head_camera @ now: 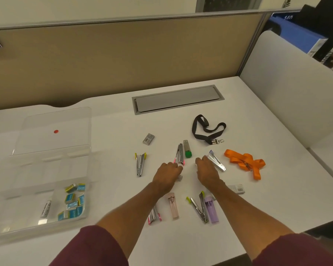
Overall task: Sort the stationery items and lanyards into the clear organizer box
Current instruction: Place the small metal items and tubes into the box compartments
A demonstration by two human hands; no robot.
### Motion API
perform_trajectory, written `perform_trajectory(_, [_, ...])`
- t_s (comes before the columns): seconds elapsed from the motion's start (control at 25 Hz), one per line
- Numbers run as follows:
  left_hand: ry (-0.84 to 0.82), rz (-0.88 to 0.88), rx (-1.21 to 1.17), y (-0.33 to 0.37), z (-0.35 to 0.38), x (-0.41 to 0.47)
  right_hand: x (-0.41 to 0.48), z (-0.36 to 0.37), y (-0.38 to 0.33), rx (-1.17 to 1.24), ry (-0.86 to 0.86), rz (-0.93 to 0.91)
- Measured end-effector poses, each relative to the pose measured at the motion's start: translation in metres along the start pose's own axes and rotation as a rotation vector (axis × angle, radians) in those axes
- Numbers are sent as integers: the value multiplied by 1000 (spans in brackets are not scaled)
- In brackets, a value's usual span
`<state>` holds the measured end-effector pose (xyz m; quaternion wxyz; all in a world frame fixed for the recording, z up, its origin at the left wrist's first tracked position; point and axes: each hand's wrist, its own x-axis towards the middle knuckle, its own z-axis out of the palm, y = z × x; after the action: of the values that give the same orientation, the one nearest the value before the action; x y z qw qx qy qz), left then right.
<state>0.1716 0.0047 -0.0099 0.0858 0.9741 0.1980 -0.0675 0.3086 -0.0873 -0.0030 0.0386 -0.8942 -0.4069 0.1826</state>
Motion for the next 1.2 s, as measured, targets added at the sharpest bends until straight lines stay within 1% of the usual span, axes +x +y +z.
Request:
perform_trajectory(0.2, [47, -132, -231, -31, -20, -15, 0, -15, -23, 153, 46, 9])
perform_trajectory(0.28, [105, -192, -350, -50, -31, -27, 0, -21, -46, 195, 96, -9])
perform_trajectory(0.36, [160, -245, -402, -72, -41, -44, -1, -24, -76, 243, 144, -38])
perform_trajectory(0.6, [237, -342, -359, -140, -63, -119, -24, -13, -190, 343, 165, -215])
perform_trajectory(0.76, [312, -427, -367, -186, -72, -183, -50, 7, -271, 345, 134, -334])
perform_trajectory(0.88, [331, -508, -356, -217, -75, -226, -69, 23, -325, 387, 95, -404])
perform_trajectory(1.08, [292, -634, -349, -252, -63, -277, -95, 42, -386, 552, 77, -496])
perform_trajectory(1.2, [218, -679, -348, -261, -52, -294, -106, 51, -405, 608, -2, -519])
